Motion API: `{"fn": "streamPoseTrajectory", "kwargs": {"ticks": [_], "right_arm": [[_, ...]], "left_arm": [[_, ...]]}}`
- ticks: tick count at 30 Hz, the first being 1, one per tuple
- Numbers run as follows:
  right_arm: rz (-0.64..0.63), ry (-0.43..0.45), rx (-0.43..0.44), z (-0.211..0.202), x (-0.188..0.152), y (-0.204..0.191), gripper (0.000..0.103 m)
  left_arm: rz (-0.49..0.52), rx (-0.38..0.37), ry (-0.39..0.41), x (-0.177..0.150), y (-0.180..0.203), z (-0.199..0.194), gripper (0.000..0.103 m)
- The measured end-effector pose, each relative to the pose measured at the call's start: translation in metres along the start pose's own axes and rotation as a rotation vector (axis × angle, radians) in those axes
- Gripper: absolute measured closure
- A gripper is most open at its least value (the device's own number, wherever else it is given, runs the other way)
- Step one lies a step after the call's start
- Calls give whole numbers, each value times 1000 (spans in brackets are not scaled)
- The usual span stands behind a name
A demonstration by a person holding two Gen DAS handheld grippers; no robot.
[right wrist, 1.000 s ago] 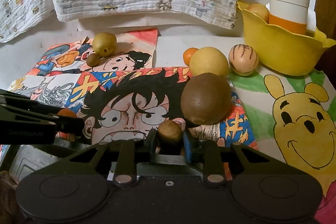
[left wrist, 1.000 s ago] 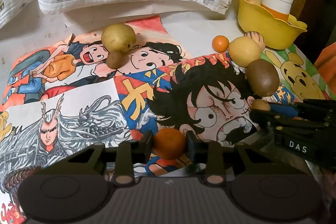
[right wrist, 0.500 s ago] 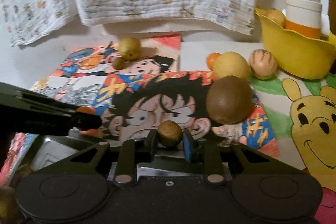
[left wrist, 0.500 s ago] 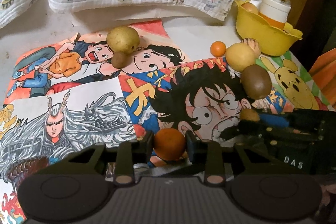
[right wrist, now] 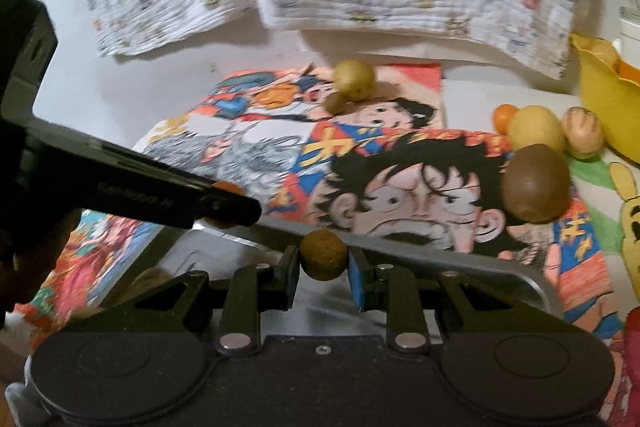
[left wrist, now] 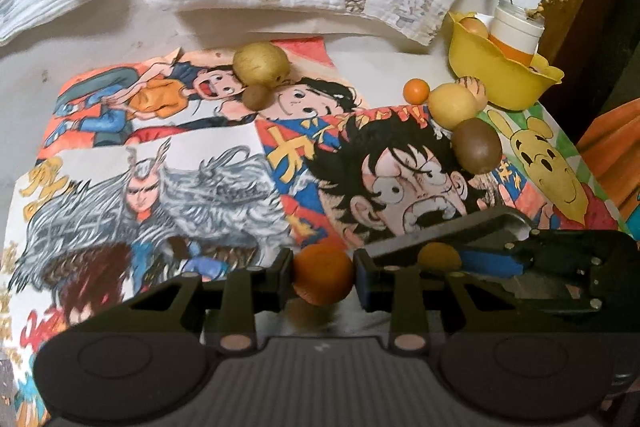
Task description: Organize fruits
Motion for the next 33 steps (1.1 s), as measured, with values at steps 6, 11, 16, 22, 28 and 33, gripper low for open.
{"fn": "streamPoseTrajectory", "kwargs": {"ticks": [6, 11, 16, 22, 28, 33], "right_arm": [[-39, -37, 34, 2, -10, -14, 75], [-56, -56, 41, 5, -16, -22, 75], [-64, -67, 41, 6, -21, -26, 75], [-81, -67, 34, 6, -23, -28, 75], [-87, -66, 33, 5, -23, -28, 73], [-88, -65, 32, 4, -24, -28, 72]], "left_arm": [[-35, 31, -2, -16, -11, -10, 68], [-60, 49, -14, -26, -20, -12, 68], [-86, 45, -31, -34, -25, -10, 68], [-99, 44, -36, -36, -25, -9, 68], [-128, 35, -53, -38, -28, -7, 67], [-142, 28, -55, -39, -30, -8, 67]]}}
Point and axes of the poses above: each gripper's, at about its wrist camera, not at the fingertips, and z roughly the way its jaws point, y to its right, x to its top, the point moved 2 cm from there along z, roughly the way its jaws point, and after that the axes turned 6 degrees about z, right-handed, at the moved point
